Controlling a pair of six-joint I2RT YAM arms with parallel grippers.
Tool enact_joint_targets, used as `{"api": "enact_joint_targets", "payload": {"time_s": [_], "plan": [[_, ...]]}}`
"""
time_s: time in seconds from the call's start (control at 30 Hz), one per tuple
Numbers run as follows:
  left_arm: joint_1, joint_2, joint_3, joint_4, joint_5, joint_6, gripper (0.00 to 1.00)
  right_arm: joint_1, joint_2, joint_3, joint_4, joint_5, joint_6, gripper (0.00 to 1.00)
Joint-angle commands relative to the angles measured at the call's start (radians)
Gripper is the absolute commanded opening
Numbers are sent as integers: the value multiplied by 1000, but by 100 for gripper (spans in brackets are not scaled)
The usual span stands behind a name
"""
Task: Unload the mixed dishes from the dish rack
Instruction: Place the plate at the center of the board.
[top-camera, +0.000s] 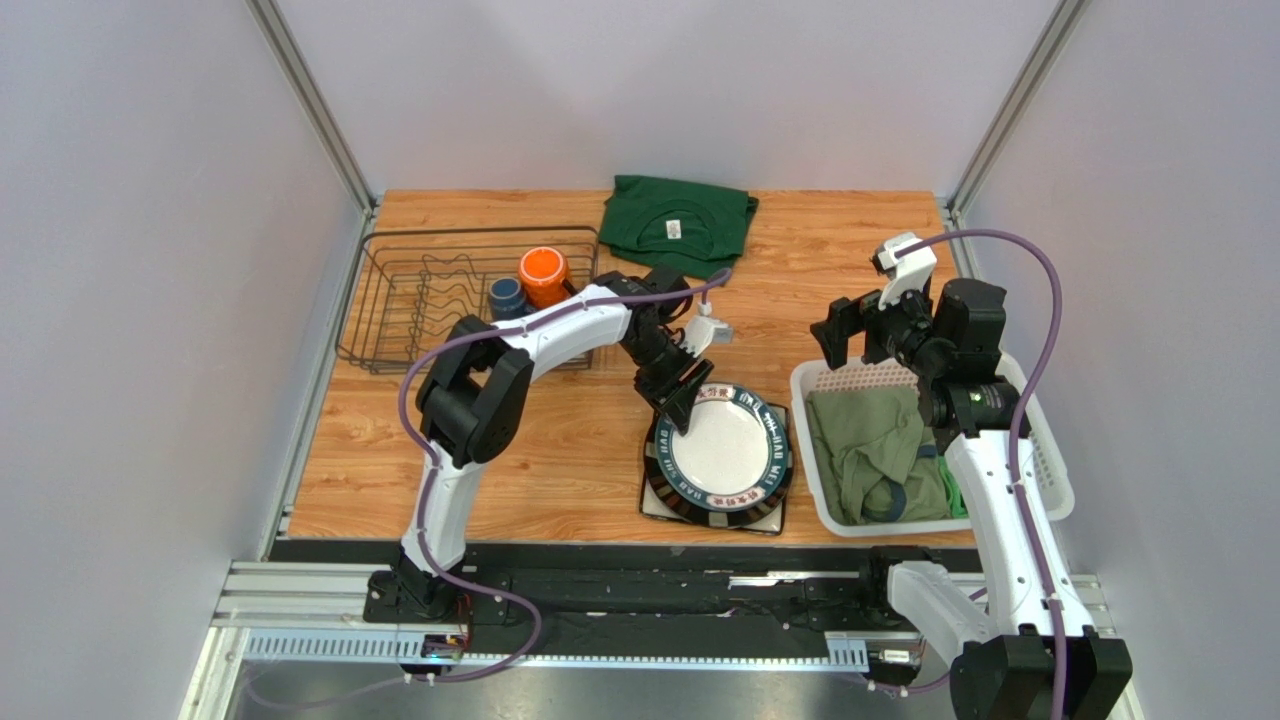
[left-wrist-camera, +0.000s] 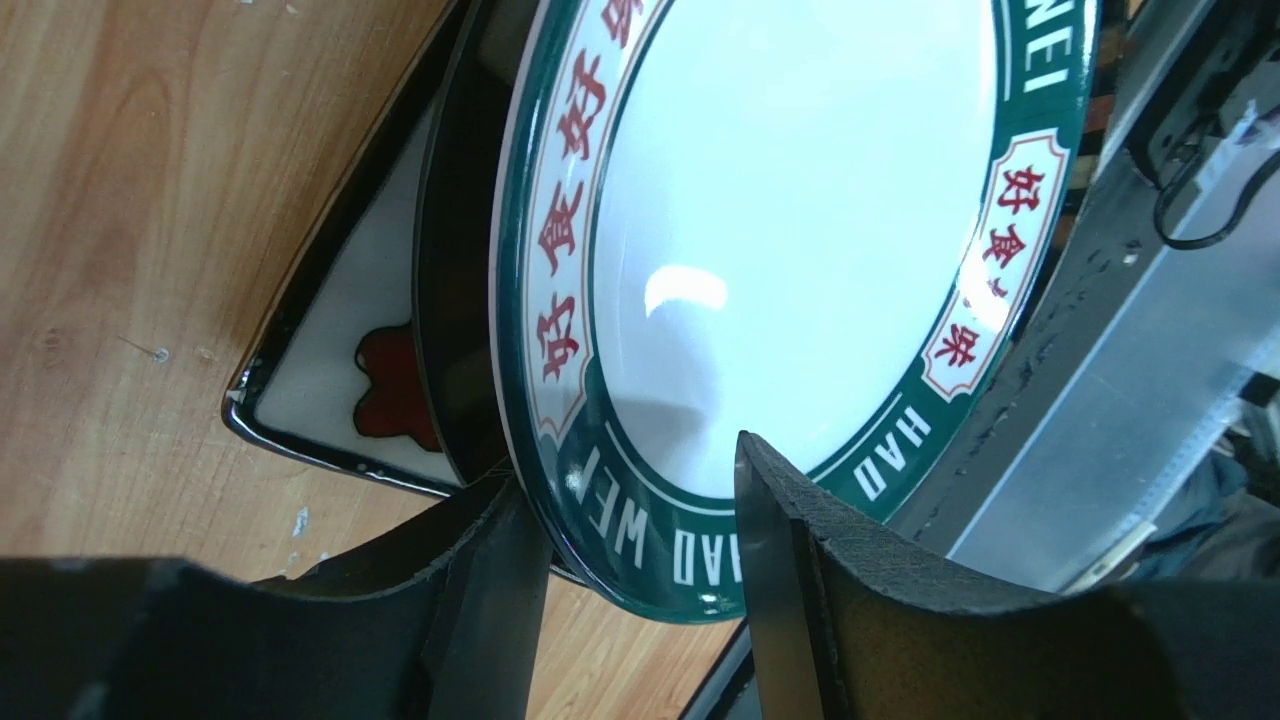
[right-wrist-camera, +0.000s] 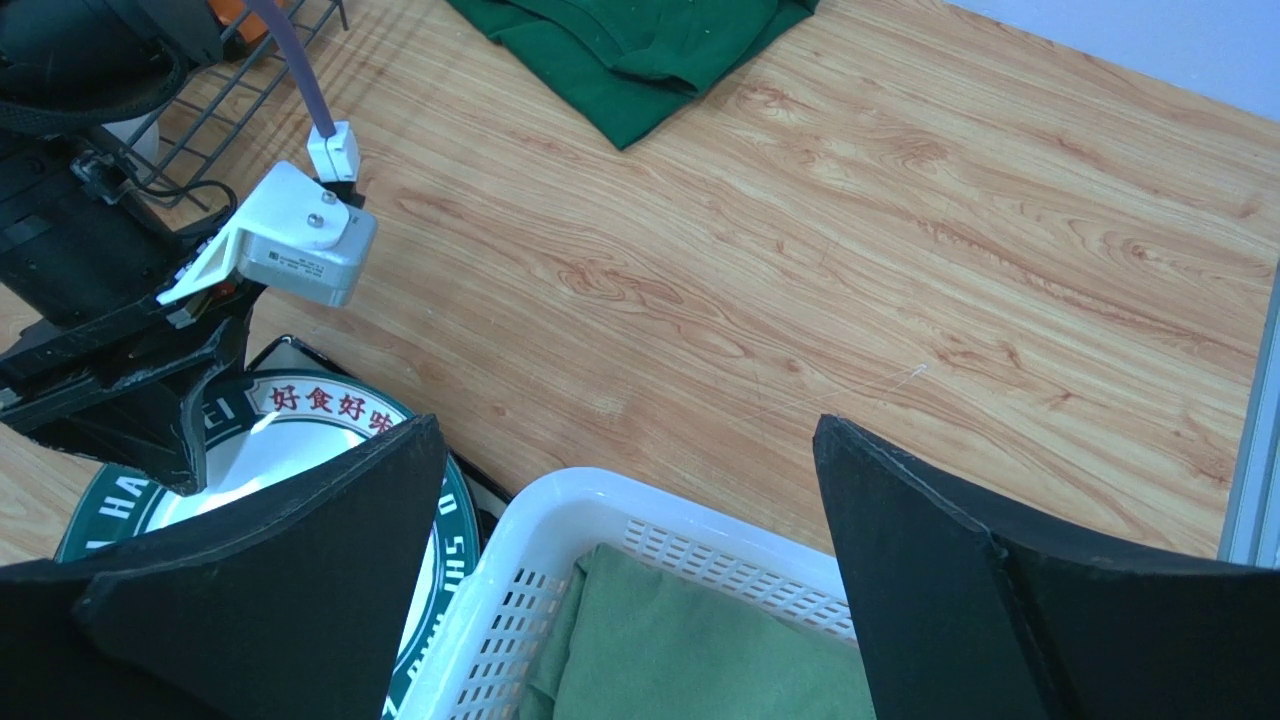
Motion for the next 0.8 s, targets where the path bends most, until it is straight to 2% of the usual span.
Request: {"api": "enact_joint_targets", "payload": {"time_s": [0.0, 0.77], "plan": [[-18, -56, 17, -14, -109, 48, 56, 0, -16, 11, 7, 1, -6, 99], [-29, -128, -26, -6, -345, 69, 56, 0, -19, 12, 6, -1, -8, 99]]}}
